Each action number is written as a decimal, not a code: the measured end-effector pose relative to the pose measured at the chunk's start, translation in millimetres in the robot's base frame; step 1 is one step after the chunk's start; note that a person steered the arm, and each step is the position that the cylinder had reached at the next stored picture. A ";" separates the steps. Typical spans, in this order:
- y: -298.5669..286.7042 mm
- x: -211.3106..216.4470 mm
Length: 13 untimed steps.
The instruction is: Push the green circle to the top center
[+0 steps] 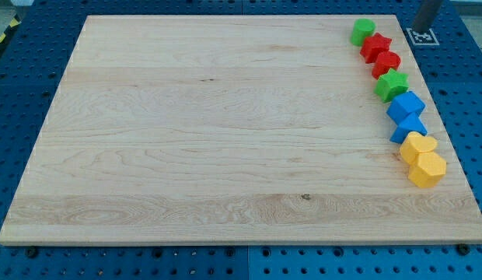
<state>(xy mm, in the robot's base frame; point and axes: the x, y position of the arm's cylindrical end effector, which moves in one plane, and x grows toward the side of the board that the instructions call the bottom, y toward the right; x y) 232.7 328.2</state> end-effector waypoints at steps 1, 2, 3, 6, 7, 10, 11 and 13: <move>0.0 0.0; 0.3 4.8; 0.3 5.3; -31.9 8.9; -42.6 12.5; -91.5 18.5; -91.5 18.5; -93.7 18.5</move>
<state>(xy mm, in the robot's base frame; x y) 251.2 234.6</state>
